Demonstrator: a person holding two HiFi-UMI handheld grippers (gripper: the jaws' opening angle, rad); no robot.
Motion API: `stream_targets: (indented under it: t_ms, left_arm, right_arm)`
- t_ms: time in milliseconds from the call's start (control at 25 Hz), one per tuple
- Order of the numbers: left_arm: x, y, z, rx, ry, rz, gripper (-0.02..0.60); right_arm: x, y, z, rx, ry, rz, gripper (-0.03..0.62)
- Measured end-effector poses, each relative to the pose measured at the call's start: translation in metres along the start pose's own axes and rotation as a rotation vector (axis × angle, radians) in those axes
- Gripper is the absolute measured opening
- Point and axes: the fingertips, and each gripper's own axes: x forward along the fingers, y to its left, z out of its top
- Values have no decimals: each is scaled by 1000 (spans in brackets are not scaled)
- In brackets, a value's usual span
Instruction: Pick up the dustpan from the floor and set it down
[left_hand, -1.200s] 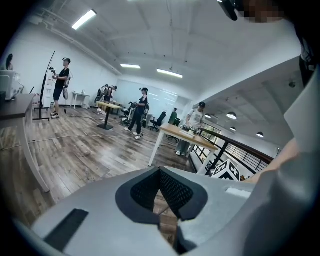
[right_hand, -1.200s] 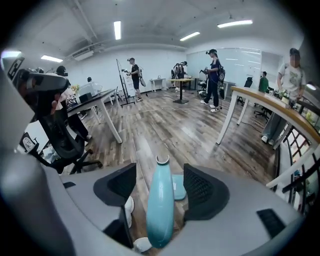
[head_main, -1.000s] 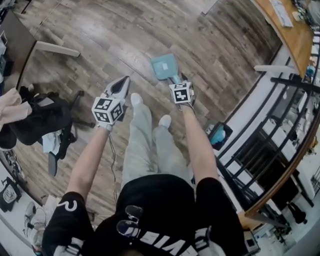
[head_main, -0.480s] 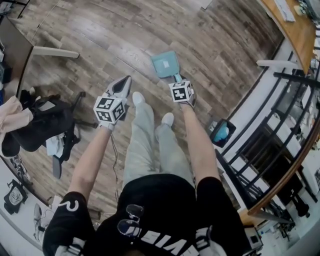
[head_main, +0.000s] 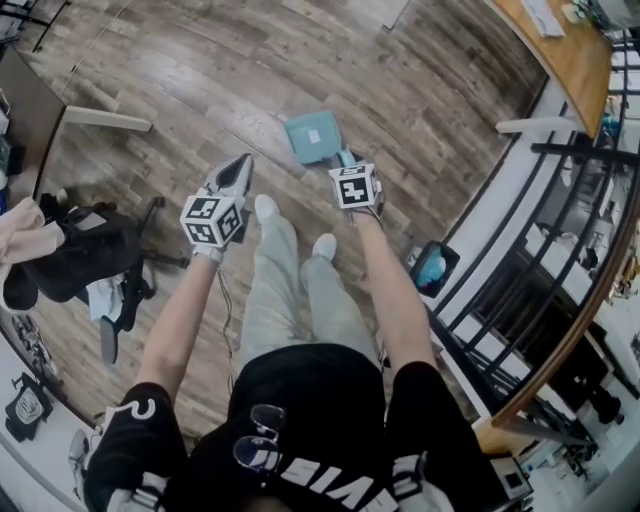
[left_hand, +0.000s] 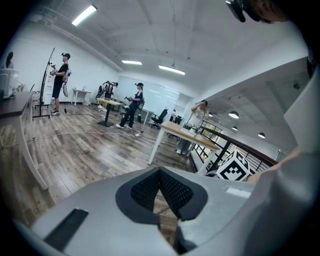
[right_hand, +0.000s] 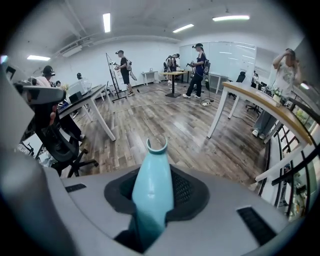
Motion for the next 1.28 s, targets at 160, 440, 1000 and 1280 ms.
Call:
stream_targets:
  t_ms: [160, 440, 1000, 1280]
  left_arm:
    - [-17, -21, 20, 7, -33, 10, -2]
    - [-47, -52, 70, 46, -92, 31, -2]
    - [-126, -97, 144, 121, -181, 51, -2]
    - [-149, -131, 180, 161, -244, 43, -2]
  right_arm:
    - [-48, 1, 23, 10, -46, 15, 86]
    - [-143, -7, 85, -1, -186, 14, 87]
    - [-335, 8, 167, -93, -475, -6, 87]
    - [-420, 8, 195, -108, -624, -16, 87]
